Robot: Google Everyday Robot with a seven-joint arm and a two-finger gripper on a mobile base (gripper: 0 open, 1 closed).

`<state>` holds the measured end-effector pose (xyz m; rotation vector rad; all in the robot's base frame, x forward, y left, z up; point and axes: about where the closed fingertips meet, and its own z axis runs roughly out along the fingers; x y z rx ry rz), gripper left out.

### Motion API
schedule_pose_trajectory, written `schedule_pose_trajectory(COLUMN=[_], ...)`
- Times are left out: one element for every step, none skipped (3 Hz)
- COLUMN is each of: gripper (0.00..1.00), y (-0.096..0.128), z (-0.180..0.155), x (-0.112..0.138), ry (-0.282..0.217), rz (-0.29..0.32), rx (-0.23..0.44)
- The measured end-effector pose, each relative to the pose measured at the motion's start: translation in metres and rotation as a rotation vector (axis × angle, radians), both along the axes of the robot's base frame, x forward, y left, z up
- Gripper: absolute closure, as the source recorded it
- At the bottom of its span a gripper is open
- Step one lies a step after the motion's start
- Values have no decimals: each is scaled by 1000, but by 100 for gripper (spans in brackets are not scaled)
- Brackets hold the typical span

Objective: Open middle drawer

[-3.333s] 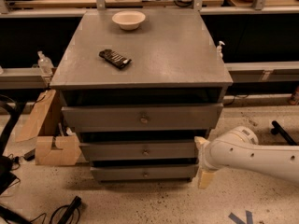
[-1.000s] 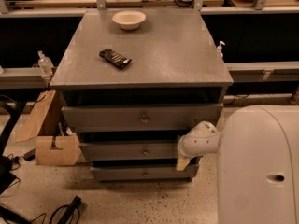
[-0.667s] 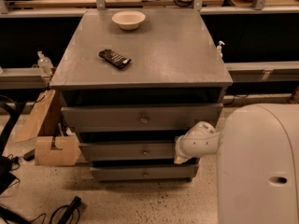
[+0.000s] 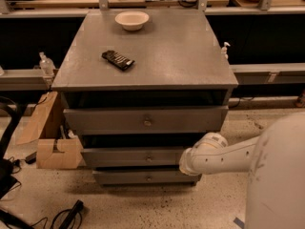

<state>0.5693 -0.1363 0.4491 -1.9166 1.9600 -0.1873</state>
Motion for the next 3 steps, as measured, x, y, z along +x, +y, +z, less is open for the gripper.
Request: schedule_pose_trajectory(gripper=[98, 75, 51], y=[4, 5, 1], z=[-1, -1, 10], x=[-43, -39, -4], ry=[57, 50, -37], rz=[0, 0, 16], rx=[2, 7, 27])
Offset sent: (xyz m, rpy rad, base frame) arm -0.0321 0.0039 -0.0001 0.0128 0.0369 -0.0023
